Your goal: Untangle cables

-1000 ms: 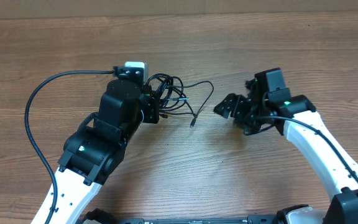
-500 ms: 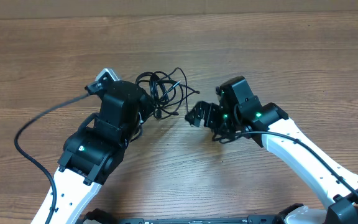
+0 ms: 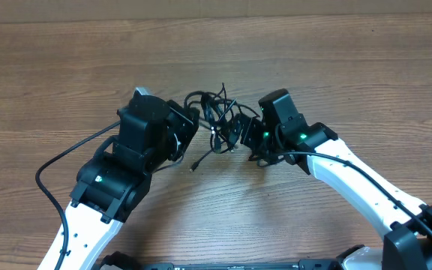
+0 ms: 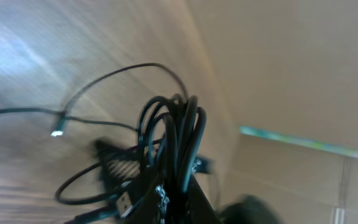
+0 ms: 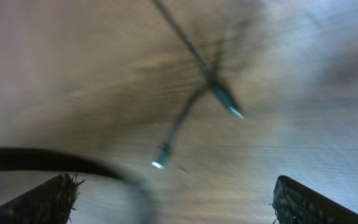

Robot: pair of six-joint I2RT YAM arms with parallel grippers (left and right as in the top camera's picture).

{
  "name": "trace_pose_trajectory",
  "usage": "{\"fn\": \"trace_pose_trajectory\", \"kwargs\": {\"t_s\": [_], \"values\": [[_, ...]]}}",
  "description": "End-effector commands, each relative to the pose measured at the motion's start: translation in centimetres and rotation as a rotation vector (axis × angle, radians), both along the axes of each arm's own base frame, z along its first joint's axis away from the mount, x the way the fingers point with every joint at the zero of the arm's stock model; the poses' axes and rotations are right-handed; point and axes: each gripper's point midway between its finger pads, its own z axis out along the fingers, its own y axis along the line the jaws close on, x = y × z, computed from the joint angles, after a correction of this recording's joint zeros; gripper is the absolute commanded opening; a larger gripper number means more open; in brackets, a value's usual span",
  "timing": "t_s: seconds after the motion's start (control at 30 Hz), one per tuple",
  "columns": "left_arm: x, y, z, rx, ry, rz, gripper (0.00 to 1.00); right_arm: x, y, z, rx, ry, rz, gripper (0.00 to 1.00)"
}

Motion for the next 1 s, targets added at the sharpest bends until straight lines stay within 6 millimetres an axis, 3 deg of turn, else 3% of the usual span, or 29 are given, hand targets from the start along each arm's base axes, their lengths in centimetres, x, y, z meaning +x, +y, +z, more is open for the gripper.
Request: {"fn": "trace_pose_trajectory", "kwargs": {"t_s": [0.0,0.2,0.43,0.67,0.83,0.97], "values": [[0.8,0.9,2.8,-0.066,-0.064,0.042,0.04,-0.6,-0.7,-0.9,-0.065,0.025,0.027,1.0],[1.9,3.6,2.9,-0.056,-0.072,0.124,0.04,-2.6,-5.1,-3.1,-0.307,0.084,0.034,1.0],[1.8,3.9,2.5,0.053,-0.11,0.052,0.04,-2.4,-10.4,-3.7,-0.568,0.065,-0.052,1.0],[0.4,2.1,1.7,0.497,-0.347,-0.402,0.04,-1.2,-10.0,-2.8,-0.509,0.043,-0.027,1.0],[-1.9,0.0,0.8,0.601,-0.457,-0.695,0.04,0.0,-7.9,0.2,-0.408,-0.047,0.129,1.0],[-2.8,-0.5,0.5,0.623,-0.494,-0.784,0.04,-0.6,-4.9,3.2,-0.285,-0.173,0.406,1.0]]}}
